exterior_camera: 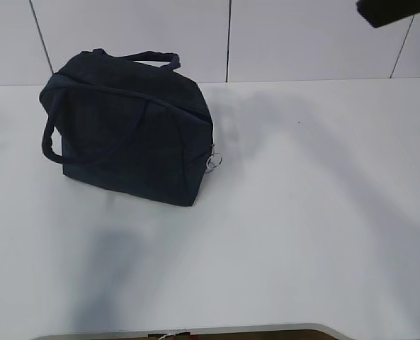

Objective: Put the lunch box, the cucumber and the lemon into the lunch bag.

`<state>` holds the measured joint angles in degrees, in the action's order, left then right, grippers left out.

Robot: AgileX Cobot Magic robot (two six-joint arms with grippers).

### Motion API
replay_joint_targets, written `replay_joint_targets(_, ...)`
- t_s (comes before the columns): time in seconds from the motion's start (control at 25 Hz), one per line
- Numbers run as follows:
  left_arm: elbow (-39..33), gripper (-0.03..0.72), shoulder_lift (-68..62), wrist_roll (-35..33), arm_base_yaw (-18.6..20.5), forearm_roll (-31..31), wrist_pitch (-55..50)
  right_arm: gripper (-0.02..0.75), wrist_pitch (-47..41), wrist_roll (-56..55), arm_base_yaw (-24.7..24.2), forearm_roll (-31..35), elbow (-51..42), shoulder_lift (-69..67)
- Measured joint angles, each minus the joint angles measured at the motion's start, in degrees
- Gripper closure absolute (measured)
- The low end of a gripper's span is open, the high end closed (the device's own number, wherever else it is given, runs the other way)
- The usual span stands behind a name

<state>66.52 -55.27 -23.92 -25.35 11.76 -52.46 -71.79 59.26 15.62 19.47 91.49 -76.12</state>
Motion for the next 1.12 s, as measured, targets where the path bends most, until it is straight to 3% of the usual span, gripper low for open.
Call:
replay_joint_targets(0.44,-2.08,0.285,11.72,9.64,0.00,-1.92,-9.27,0.339,0.27,-11.23,0.00,-4.55,-8.54,13.53)
replay_joint_targets(0.64,-8.20,0.285,20.70,12.63,0.00,-3.64,-11.36,0.339,0.27,-13.80,0.00,-4.69,-11.63,17.71)
replay_joint_targets(1.12,-23.59,0.285,38.51,14.33,0.00,-16.93,-11.27,0.339,2.97,-23.13,0.00,-4.81,-23.08,24.54)
